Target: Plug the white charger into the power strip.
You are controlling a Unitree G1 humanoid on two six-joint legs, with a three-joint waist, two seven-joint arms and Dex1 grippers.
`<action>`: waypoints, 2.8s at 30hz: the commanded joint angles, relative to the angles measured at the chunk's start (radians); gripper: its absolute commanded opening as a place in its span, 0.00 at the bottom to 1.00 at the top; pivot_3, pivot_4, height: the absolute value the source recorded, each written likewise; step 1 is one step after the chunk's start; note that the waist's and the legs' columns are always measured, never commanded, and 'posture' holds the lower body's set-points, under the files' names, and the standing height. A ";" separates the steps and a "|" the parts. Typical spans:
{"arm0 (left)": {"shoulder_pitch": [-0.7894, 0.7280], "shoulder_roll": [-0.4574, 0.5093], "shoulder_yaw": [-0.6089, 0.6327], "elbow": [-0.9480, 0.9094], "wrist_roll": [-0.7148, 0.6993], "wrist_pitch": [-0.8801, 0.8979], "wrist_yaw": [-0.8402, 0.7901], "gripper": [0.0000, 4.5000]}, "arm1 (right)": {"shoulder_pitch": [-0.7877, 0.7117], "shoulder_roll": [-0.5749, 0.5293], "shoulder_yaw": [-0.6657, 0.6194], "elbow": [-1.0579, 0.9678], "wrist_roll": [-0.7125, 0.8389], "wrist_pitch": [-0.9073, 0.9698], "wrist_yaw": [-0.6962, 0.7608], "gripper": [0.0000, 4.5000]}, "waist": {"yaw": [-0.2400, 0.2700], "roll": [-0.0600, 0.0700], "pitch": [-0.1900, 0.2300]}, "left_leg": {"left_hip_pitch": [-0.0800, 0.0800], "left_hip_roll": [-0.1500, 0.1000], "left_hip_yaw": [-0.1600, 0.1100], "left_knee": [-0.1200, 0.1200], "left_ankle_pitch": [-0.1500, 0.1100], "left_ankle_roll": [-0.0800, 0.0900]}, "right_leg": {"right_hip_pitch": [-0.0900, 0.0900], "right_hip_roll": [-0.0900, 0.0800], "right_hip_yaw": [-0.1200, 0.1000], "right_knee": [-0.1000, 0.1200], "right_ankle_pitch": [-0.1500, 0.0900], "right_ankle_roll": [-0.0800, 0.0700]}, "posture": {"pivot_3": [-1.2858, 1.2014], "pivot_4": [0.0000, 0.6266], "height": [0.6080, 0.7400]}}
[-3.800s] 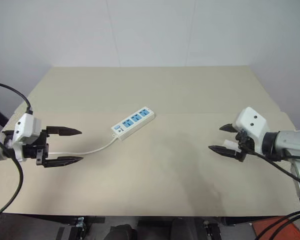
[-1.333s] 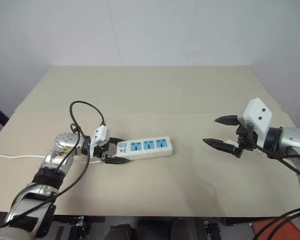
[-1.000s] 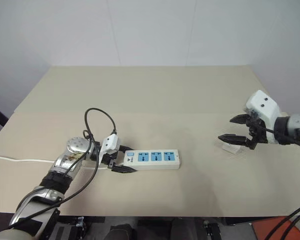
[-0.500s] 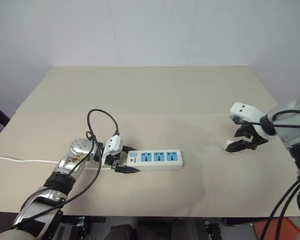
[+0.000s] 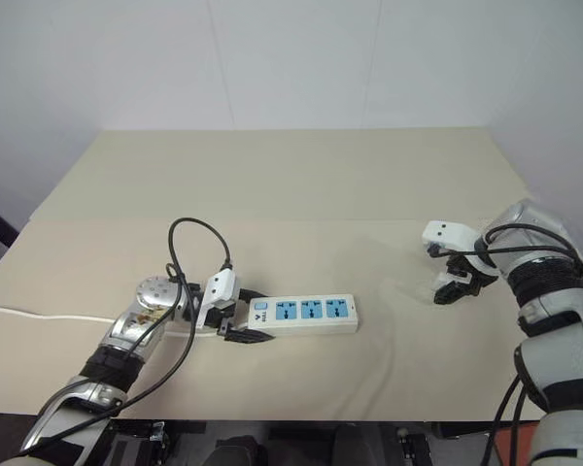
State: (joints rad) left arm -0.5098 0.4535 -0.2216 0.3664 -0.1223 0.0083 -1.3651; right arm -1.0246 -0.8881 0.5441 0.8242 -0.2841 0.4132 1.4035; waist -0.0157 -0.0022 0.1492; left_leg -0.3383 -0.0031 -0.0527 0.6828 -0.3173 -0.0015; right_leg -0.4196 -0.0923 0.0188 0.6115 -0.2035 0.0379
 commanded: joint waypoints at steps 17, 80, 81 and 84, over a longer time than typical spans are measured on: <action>-0.008 0.012 -0.025 0.007 0.000 0.027 -0.003 0.74 | 0.001 0.054 -0.070 -0.031 -0.064 -0.033 -0.053 0.26 | -0.015 -0.004 -0.006 | 0.002 0.000 -0.001 0.000 0.000 0.000 | 0.003 0.000 0.000 0.000 0.000 0.000 | 0.52 0.24 1.00; 0.020 0.056 -0.084 0.017 0.046 -0.069 0.014 0.74 | 0.592 0.452 -0.327 -0.517 0.470 -0.319 -0.324 0.26 | -0.006 -0.007 -0.011 | 0.018 0.000 -0.004 -0.004 -0.001 0.002 | 0.018 0.001 -0.001 -0.001 -0.001 0.000 | 0.52 0.24 1.00; 0.021 0.059 -0.083 0.017 0.046 -0.069 0.015 0.74 | 0.592 0.444 -0.330 -0.504 0.469 -0.324 -0.326 0.26 | -0.004 -0.007 -0.012 | 0.018 0.000 -0.004 -0.004 -0.001 0.002 | 0.018 0.001 -0.001 -0.001 -0.001 0.000 | 0.52 0.24 1.00; 0.023 0.067 -0.083 0.016 0.042 -0.066 0.017 0.74 | 0.589 0.423 -0.338 -0.476 0.476 -0.328 -0.322 0.26 | -0.001 -0.008 -0.012 | 0.018 0.000 -0.004 -0.004 -0.001 0.002 | 0.018 0.001 -0.001 -0.001 -0.001 0.000 | 0.52 0.24 1.00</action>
State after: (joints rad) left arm -0.5154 0.4777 -0.2978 0.3837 -0.0941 -0.0633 -1.3126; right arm -0.4765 -0.3607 0.2596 0.2079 0.2588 0.0536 1.1111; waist -0.0164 -0.0104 0.1370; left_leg -0.3199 -0.0027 -0.0567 0.6792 -0.3184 0.0004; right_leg -0.4012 -0.0911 0.0176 0.6102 -0.2049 0.0377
